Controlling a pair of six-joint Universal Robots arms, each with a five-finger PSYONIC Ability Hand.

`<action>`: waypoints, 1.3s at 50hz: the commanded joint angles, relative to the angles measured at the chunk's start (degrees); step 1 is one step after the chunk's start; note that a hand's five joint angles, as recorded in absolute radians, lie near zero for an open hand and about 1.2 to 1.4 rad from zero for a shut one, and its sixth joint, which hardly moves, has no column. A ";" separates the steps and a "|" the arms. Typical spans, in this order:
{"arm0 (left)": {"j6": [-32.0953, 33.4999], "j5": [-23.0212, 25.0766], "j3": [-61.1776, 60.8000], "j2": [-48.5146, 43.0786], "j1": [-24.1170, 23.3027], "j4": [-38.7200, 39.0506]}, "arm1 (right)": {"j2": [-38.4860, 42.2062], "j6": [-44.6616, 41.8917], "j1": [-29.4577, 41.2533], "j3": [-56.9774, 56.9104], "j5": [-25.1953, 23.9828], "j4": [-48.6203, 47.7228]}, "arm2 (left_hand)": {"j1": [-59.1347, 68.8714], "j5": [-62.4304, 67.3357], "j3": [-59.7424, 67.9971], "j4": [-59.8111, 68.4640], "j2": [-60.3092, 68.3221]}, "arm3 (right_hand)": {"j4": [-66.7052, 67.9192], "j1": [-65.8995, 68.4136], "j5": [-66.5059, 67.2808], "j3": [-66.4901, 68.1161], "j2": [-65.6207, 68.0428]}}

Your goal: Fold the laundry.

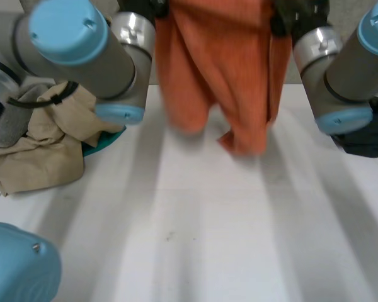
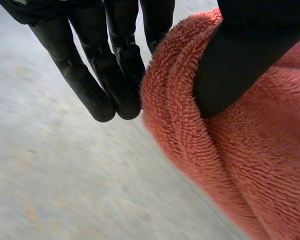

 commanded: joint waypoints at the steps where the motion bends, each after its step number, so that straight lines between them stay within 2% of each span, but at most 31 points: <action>1: 1.15 -5.42 -10.76 8.80 0.55 2.26 | -0.52 0.80 2.29 -1.71 -2.83 -5.49 | 12.33 14.44 12.02 11.61 11.56 | 11.44 15.75 13.74 11.92 12.98; 4: 1.42 -5.43 -18.51 11.00 1.25 2.17 | -2.37 1.15 2.03 1.99 -3.80 -0.74 | 12.33 14.44 12.02 11.61 11.56 | 11.44 15.75 13.74 11.92 12.98; 11: 3.96 -2.88 -45.14 16.89 2.66 1.73 | -5.72 2.29 1.33 15.17 -7.58 12.28 | 12.33 14.44 12.02 11.61 11.56 | 11.44 15.75 13.74 11.92 12.98; 16: 5.81 -1.12 -59.38 17.34 2.31 1.82 | -2.47 1.24 2.03 22.56 -10.57 16.59 | 12.33 14.44 12.02 11.61 11.56 | 11.44 15.75 13.74 11.92 12.98; 20: 8.35 -2.43 -65.72 16.19 2.04 0.08 | 2.71 -3.58 2.73 24.50 -9.17 20.01 | 5.82 7.94 5.52 5.10 5.06 | 11.44 15.75 13.74 11.92 12.98; 23: 8.36 -4.72 -66.26 16.54 1.96 -3.09 | 4.21 -6.66 2.65 24.41 -7.67 22.91 | -1.26 0.86 -1.56 -1.97 -2.02 | 11.44 15.75 13.74 11.92 12.98; 26: 7.05 -6.92 -65.82 18.21 1.69 -9.15 | 4.39 -9.74 2.47 24.41 -6.79 26.26 | -17.54 -15.42 -17.84 -18.25 -18.30 | 11.44 15.75 13.74 11.92 12.98; 28: 5.56 -6.92 -64.95 20.14 1.43 -13.53 | 3.78 -10.62 2.65 24.59 -6.53 27.84 | -34.65 -32.54 -34.96 -35.37 -35.41 | 11.44 15.75 13.74 11.92 12.98; 32: 3.45 -5.96 -63.01 22.86 1.25 -18.81 | 1.50 -10.28 2.91 26.16 -6.70 28.02 | -49.33 -47.21 -49.63 -50.05 -50.09 | 11.44 15.75 13.74 11.92 12.98; 36: 3.00 -5.08 -60.38 24.10 2.30 -21.90 | -0.35 -10.45 3.35 28.45 -6.70 27.76 | -56.94 -54.82 -57.24 -57.65 -57.70 | 11.44 15.75 13.74 11.92 12.98; 43: 4.58 -2.62 -54.40 21.12 6.08 -24.72 | -2.02 -10.72 3.53 30.91 -7.32 26.70 | -56.29 -54.18 -56.60 -57.01 -57.05 | 11.44 15.75 13.74 11.92 12.98; 48: 10.36 0.89 -49.66 14.54 8.37 -26.13 | -2.73 -10.45 3.53 31.53 -7.41 26.62 | -50.75 -48.64 -51.06 -51.47 -51.52 | 11.44 15.75 13.74 11.92 12.98; 54: 15.91 2.57 -44.29 8.38 12.06 -26.39 | -2.82 -10.45 3.17 32.06 -7.32 26.35 | -42.83 -40.72 -43.14 -43.55 -43.60 | 11.44 15.75 13.74 11.92 12.98; 63: 18.38 3.27 -38.49 2.31 13.73 -29.29 | -2.55 -10.36 2.82 32.94 -7.32 25.91 | -38.29 -36.18 -38.60 -39.01 -39.06 | 11.44 15.75 13.74 11.92 12.98; 65: 18.64 3.45 -37.61 1.17 13.82 -28.68 | -2.55 -10.36 2.74 33.03 -7.40 25.56 | -29.75 -27.64 -30.06 -30.47 -30.52 | 11.44 15.75 13.74 11.92 12.98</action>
